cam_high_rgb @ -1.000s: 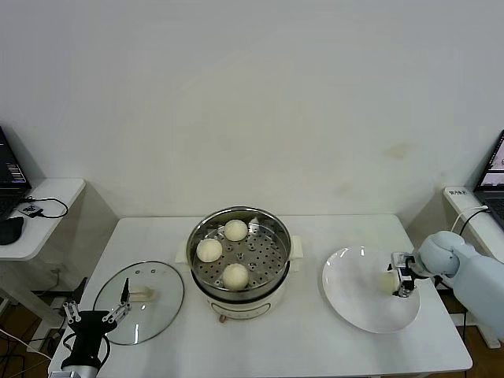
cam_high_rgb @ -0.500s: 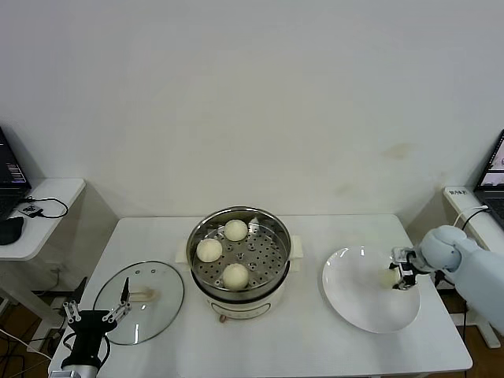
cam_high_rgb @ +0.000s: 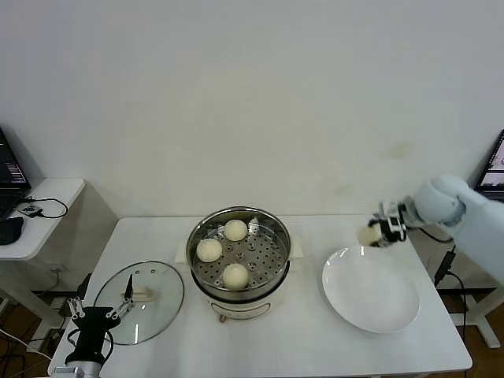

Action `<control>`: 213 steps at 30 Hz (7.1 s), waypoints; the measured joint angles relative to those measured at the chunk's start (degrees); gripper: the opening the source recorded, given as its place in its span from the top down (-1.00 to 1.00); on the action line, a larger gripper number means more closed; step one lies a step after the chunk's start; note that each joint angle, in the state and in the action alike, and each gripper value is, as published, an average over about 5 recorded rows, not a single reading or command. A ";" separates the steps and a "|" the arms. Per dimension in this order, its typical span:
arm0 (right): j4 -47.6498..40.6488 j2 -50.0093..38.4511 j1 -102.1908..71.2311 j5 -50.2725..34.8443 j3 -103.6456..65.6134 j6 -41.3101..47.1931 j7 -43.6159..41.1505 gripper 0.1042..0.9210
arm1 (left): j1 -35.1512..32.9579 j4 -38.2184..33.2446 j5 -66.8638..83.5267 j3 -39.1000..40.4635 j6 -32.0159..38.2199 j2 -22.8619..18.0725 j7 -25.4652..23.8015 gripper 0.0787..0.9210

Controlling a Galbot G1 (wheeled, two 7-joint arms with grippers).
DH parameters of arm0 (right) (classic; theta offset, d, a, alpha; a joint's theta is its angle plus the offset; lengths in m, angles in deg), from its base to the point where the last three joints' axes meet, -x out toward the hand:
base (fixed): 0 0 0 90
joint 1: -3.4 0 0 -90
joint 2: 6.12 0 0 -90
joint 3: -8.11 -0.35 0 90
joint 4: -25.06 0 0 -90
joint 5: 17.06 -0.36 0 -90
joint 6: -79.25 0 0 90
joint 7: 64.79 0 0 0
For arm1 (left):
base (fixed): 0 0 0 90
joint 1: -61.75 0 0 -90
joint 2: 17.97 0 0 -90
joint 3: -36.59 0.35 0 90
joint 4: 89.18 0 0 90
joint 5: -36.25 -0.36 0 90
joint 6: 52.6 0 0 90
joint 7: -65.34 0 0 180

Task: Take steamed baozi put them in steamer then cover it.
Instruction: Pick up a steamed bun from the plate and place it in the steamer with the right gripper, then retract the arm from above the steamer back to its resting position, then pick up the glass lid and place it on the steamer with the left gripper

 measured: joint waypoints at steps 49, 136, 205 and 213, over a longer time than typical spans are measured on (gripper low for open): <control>-1.88 30.29 12.56 -23.06 25.32 18.91 17.34 -0.23 | 0.73 0.46 0.06 -0.58 0.24 -1.16 0.07 -0.77; 19.72 46.17 -97.85 -4.59 -88.01 -39.82 51.97 -0.76 | 15.04 26.54 -76.54 3.84 0.58 9.36 4.57 -0.77; 19.37 48.77 -100.46 0.73 -85.13 -41.09 52.24 -0.76 | 18.43 5.81 -68.02 0.48 -20.09 13.80 -6.77 0.86; 19.24 49.92 -100.56 2.57 -84.24 -41.14 52.90 -0.76 | 23.12 0.86 -66.87 9.16 -26.58 15.08 -11.25 0.86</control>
